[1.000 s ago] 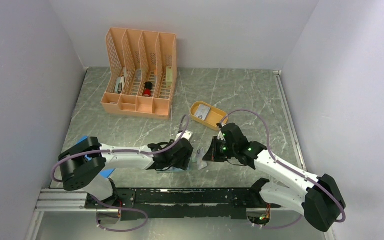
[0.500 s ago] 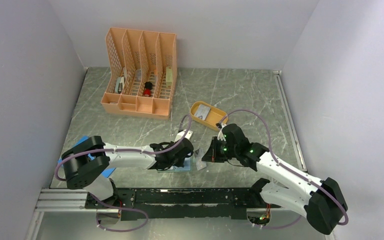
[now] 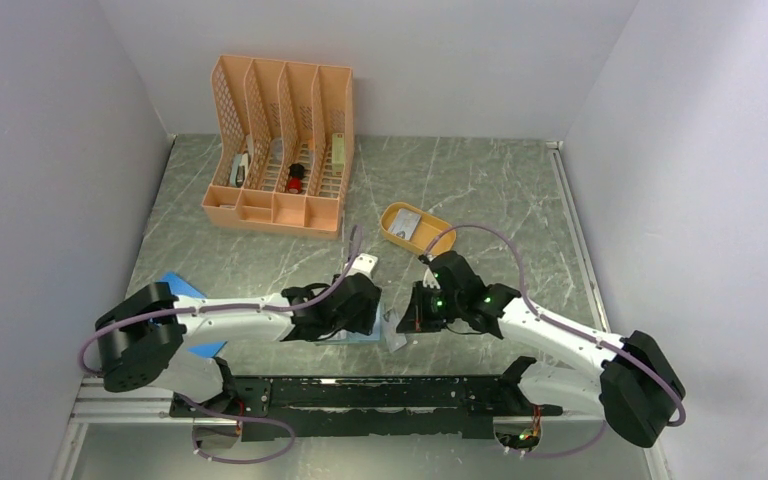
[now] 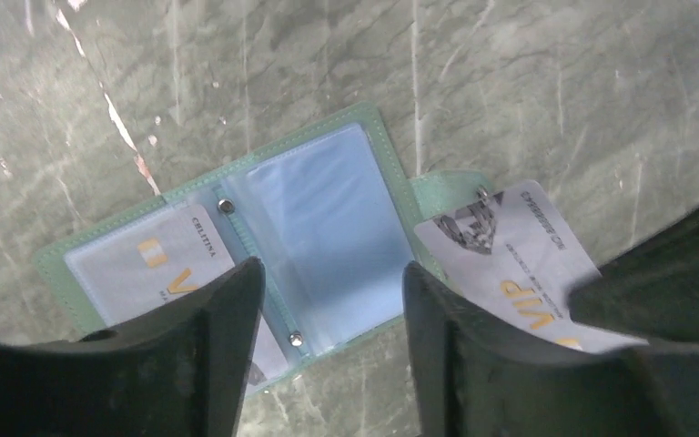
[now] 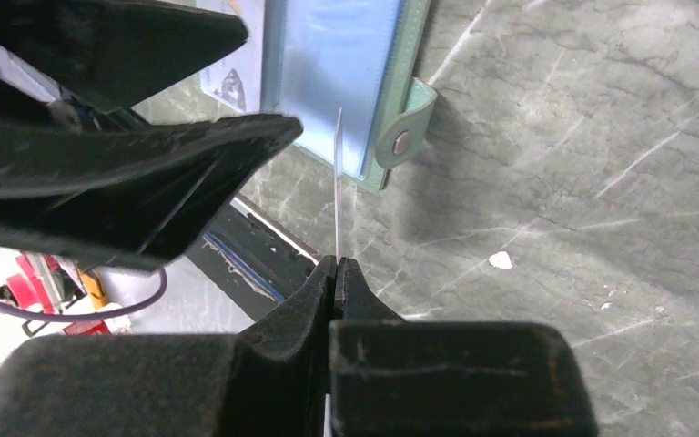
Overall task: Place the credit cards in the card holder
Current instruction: Turn over the card slot in the card holder.
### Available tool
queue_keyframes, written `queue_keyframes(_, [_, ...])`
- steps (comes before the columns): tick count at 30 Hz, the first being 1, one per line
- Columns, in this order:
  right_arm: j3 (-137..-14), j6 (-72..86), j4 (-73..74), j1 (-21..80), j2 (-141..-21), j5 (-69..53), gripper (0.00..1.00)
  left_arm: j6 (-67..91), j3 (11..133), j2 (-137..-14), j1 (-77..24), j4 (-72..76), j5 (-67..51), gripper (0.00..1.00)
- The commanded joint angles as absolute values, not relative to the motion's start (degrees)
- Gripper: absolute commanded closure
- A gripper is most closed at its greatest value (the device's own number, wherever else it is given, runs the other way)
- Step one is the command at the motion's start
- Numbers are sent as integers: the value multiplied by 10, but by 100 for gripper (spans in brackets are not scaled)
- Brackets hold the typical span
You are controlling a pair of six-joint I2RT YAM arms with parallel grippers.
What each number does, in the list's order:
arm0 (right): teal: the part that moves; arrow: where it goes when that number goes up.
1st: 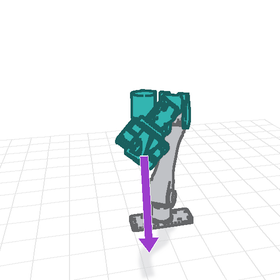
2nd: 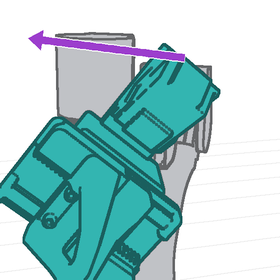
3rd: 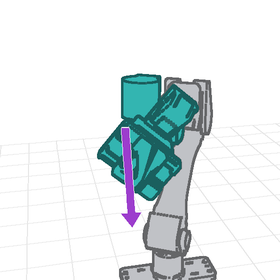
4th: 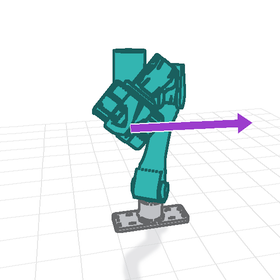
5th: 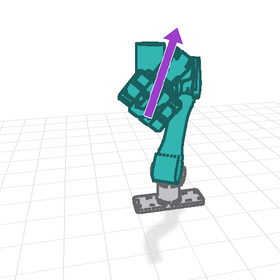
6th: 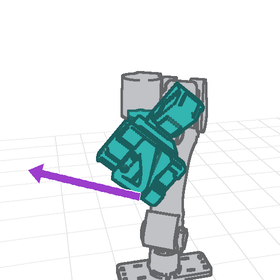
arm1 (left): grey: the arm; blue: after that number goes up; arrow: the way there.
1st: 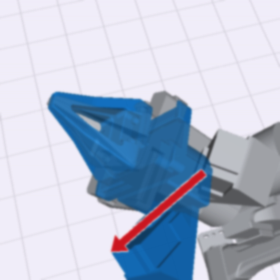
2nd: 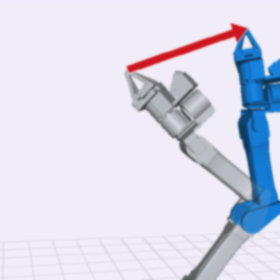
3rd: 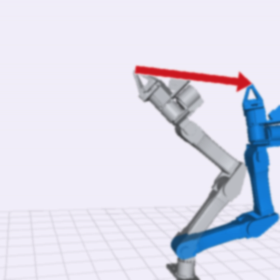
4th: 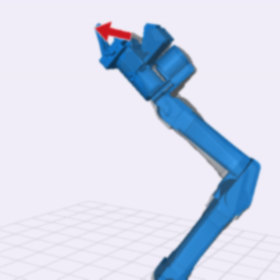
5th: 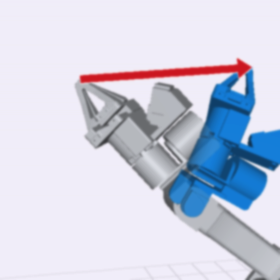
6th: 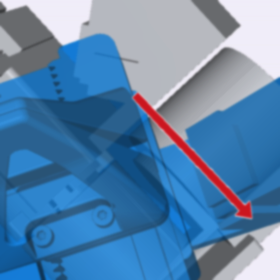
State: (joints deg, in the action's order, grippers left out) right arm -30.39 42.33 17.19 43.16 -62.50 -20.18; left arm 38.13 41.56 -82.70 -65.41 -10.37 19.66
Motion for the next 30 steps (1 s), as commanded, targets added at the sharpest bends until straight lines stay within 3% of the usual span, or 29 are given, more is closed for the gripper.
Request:
queue_keyframes(1, [-282, 443, 149, 436, -617, -182, 100, 368, 435, -814, -658, -124, 187, 28])
queue_keyframes(5, [-270, 448, 146, 435, -612, -176, 100, 340, 456, -855, -663, -137, 190, 23])
queue_keyframes(15, [-263, 460, 181, 435, -554, -128, 100, 319, 489, -918, -683, -162, 241, 28])
queue_keyframes(30, [-268, 448, 169, 436, -562, -157, 100, 326, 466, -947, -683, -154, 241, 61])
